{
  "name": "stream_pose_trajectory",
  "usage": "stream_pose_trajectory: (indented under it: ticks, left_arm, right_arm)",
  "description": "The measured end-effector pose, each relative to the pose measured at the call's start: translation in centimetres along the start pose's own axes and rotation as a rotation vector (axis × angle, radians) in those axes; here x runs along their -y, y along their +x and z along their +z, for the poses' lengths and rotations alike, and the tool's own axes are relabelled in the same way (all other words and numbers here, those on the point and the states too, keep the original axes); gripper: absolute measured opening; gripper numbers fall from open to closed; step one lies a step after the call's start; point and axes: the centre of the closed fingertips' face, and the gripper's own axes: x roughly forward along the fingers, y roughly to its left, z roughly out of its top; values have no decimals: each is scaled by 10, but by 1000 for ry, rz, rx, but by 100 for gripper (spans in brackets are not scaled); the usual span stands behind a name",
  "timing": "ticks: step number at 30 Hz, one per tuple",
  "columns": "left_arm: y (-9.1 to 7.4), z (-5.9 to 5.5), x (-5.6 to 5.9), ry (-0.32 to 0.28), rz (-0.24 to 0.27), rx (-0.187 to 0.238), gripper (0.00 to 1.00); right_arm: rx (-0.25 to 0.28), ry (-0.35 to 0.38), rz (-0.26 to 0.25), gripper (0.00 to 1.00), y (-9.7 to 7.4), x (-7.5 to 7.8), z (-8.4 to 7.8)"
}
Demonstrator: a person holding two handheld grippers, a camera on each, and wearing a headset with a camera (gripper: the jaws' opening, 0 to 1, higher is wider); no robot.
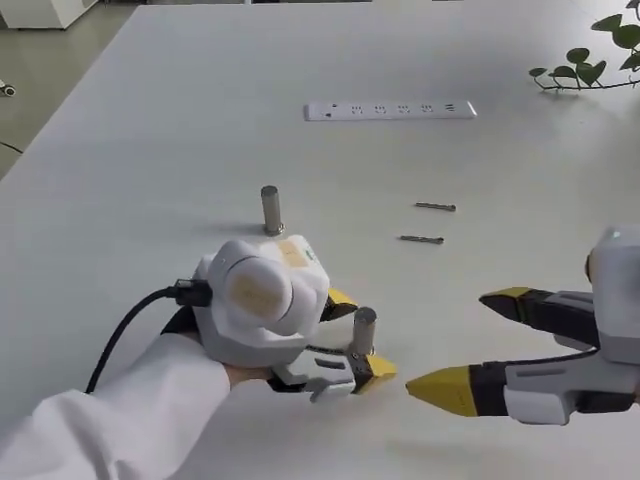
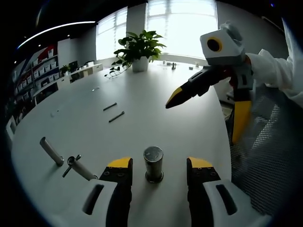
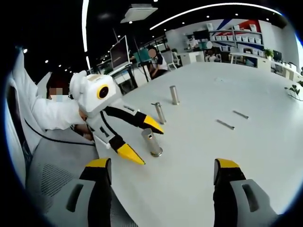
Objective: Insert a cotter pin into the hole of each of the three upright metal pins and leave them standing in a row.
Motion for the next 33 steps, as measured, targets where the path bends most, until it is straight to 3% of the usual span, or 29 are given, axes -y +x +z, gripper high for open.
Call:
stream_pose_trajectory:
  ticks: [5, 9, 14, 17, 24, 28, 33]
  left_arm:
    - [-21, 13, 12, -37, -83, 86, 60]
    - [-37, 12, 15, -53, -109, 108, 77]
    - [-47, -1, 13, -78, -98, 83, 100]
    - [-53, -8, 16, -136, -104, 94, 99]
    - [-61, -14, 18, -154, -90, 87, 99]
    - [-64, -15, 26, -166, -95, 89, 99]
    - [-65, -16, 27, -175, -85, 86, 99]
  right_arm:
    - [-1, -9, 6, 85, -1, -1, 2]
    - [1, -19, 13, 84, -2, -3, 5]
    - [-5, -33, 20, 83, -2, -4, 7]
    - [-11, -42, 24, 83, -2, -5, 7]
    - [-26, -76, 38, 78, -4, -5, 13]
    - [-15, -108, 43, 73, -6, 3, 29]
    - [-53, -174, 46, 66, -6, 15, 38]
